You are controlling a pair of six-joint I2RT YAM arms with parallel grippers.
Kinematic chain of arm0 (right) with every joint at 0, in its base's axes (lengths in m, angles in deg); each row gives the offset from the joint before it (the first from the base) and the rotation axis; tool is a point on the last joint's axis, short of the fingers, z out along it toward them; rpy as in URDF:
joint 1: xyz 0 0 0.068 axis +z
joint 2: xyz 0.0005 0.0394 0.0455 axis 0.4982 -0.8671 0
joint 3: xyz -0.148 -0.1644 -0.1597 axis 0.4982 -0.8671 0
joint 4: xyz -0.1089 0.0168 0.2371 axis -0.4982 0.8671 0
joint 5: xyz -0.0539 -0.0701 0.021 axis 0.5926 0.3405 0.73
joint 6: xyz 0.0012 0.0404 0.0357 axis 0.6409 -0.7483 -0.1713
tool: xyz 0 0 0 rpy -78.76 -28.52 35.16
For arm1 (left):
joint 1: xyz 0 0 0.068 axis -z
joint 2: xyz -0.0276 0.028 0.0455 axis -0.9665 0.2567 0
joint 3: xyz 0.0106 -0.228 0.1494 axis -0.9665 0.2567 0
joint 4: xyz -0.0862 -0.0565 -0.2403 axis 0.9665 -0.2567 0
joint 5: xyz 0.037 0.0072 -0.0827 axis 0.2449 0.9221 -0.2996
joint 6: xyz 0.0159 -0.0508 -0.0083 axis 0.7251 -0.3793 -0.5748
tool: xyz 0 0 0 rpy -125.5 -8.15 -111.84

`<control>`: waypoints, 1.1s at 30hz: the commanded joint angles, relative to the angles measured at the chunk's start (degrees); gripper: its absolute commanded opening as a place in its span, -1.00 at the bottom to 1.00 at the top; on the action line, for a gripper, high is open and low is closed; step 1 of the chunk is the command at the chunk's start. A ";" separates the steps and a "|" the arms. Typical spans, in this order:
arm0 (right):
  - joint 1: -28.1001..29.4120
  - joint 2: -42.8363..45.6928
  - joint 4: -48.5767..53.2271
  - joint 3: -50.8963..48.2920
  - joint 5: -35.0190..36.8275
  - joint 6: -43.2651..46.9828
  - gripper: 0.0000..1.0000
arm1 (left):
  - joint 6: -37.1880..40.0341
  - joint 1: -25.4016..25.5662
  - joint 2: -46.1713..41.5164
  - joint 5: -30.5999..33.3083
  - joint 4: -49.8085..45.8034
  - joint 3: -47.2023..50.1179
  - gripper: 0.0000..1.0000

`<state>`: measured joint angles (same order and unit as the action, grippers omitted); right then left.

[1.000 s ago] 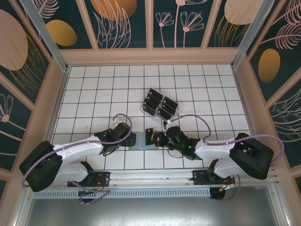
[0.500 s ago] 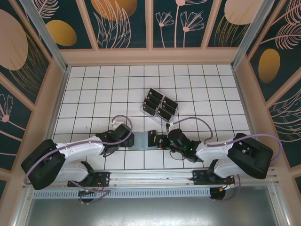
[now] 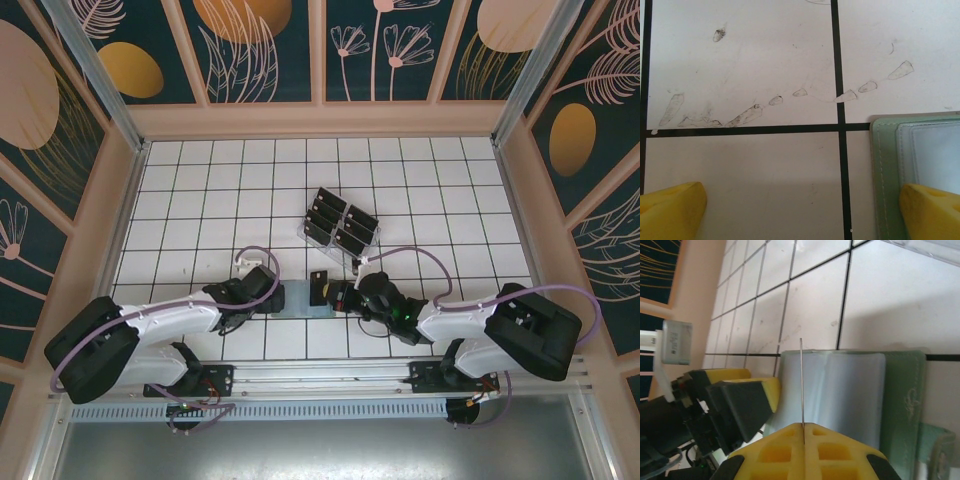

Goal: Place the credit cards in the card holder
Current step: Insert the credit card into the card slot.

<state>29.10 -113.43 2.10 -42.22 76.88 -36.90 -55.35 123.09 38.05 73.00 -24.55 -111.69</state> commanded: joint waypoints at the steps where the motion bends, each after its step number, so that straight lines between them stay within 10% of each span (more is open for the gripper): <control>1: 0.30 -1.13 -6.55 -0.72 0.53 -0.53 -1.00 | -1.60 0.28 -0.66 0.35 -1.87 1.48 0.97; 33: 2.53 -20.43 -31.67 -3.36 0.73 -5.94 -1.00 | -2.91 0.23 -2.42 -0.17 -1.69 3.29 0.97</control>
<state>31.00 -132.25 -24.42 -44.86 76.94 -41.76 -56.71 123.14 36.10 73.11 -23.44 -110.05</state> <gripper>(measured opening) 0.044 0.985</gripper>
